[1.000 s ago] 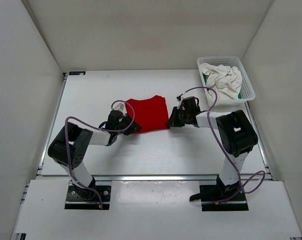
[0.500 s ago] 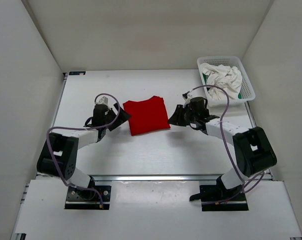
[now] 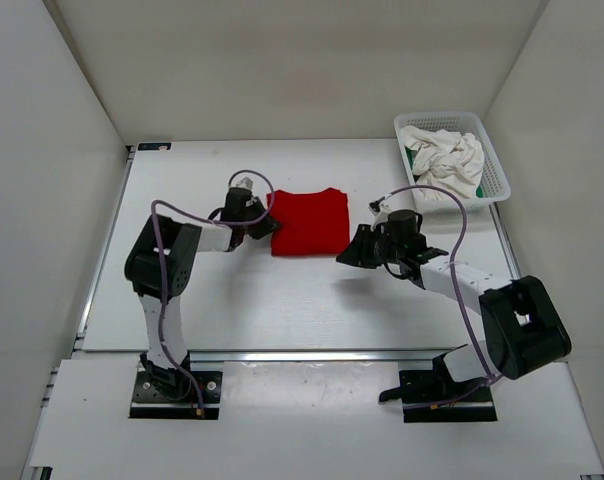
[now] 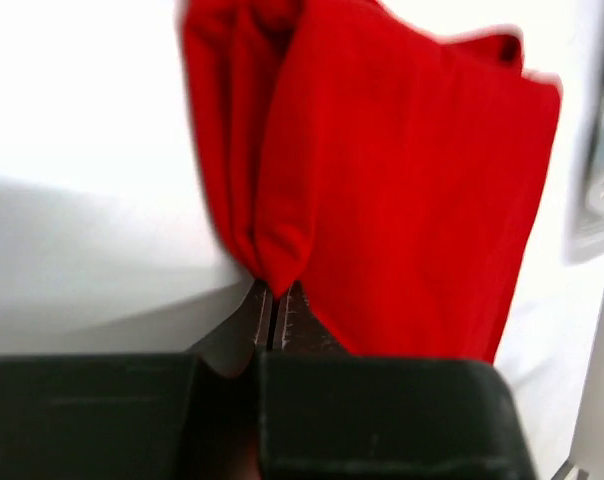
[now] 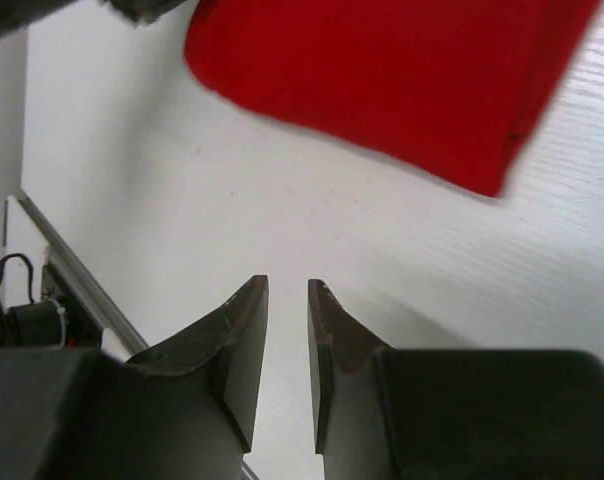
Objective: Fold and stack the t-shirts
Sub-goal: Put the neatly folded tshirt into the corner of the board with the left arm
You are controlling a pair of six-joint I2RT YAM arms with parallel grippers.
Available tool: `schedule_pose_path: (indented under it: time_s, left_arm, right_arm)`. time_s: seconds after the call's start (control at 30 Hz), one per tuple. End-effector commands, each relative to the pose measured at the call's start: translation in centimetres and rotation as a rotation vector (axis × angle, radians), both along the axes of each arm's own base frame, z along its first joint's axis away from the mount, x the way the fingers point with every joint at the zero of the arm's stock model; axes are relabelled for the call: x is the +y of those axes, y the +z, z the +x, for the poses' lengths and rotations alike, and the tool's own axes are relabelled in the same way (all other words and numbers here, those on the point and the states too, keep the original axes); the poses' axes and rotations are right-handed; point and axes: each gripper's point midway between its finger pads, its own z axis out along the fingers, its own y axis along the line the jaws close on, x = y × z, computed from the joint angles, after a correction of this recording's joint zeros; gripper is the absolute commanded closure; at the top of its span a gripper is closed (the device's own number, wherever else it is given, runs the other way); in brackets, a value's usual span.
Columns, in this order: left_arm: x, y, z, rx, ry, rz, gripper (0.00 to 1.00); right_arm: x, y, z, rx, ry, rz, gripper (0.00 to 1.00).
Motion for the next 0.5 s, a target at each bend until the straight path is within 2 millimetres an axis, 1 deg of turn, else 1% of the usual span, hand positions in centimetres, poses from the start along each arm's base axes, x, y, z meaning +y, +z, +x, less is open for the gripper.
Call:
schedule_pose_path:
  time_s: [0.0,0.03,0.07,0.1,0.13,0.17,0.2,0.23,0.27,0.3,0.33,0.37,0.4,0.43,0.47]
  left_arm:
    - [-2.6,1.0,3.0,-0.005,-0.021,0.003,1.00]
    - [-2.1,0.5,3.9,0.009,-0.006,0.005,1.00]
    - [-1.5,1.2,5.6,-0.004,0.012,-0.007,1.00]
    - [-0.1,2.4,7.7,-0.029,0.052,-0.017,1.00]
    - [0.6,2.7,8.4,-0.031,0.068,-0.024,1.00]
    - [3.1,4.0,10.3,-0.053,0.119,-0.032,1.00]
    - [5.8,4.9,11.7,-0.066,0.167,-0.034,1.00]
    - [7.8,5.3,12.4,-0.064,0.199,-0.033,1.00]
    - [11.4,6.2,13.4,-0.077,0.270,-0.045,1.00]
    - [14.7,6.9,13.6,-0.099,0.329,-0.056,1.00]
    - [19.8,6.4,13.4,-0.094,0.430,-0.069,1.00]
    - [21.7,7.3,13.4,-0.112,0.478,-0.077,1.00]
    - [24.8,7.3,12.9,-0.117,0.543,-0.086,1.00]
    - [27.3,6.6,12.2,-0.103,0.589,-0.081,1.00]
    - [28.5,6.5,12.0,-0.100,0.615,-0.081,1.00]
  right_arm:
    - [-0.1,1.7,0.2,-0.052,0.017,0.064,0.79]
    - [-0.3,1.6,-0.2,-0.045,0.018,0.075,0.79]
    - [-0.4,1.6,-0.5,-0.040,0.020,0.080,0.80]
    - [-0.9,1.5,-0.6,-0.038,0.016,0.075,0.80]
    - [-1.1,1.4,-0.6,-0.034,0.006,0.076,0.80]
    - [-1.3,1.2,-0.8,-0.035,0.010,0.067,0.80]
    - [-1.5,1.2,-0.8,-0.033,0.006,0.069,0.81]
    - [-1.4,1.2,-0.8,-0.034,0.011,0.070,0.81]
    - [-1.4,1.2,-0.8,-0.035,0.011,0.074,0.81]
    - [-1.2,1.2,-0.9,-0.032,0.024,0.078,0.81]
    - [-1.0,1.0,-1.1,-0.021,0.031,0.084,0.81]
    - [-0.5,1.6,-1.0,-0.029,0.050,0.099,0.81]
    - [-0.1,1.7,-1.2,-0.026,0.066,0.106,0.81]
    - [0.1,1.6,-1.3,-0.026,0.077,0.107,0.81]
    - [0.4,1.7,-1.3,-0.024,0.086,0.111,0.82]
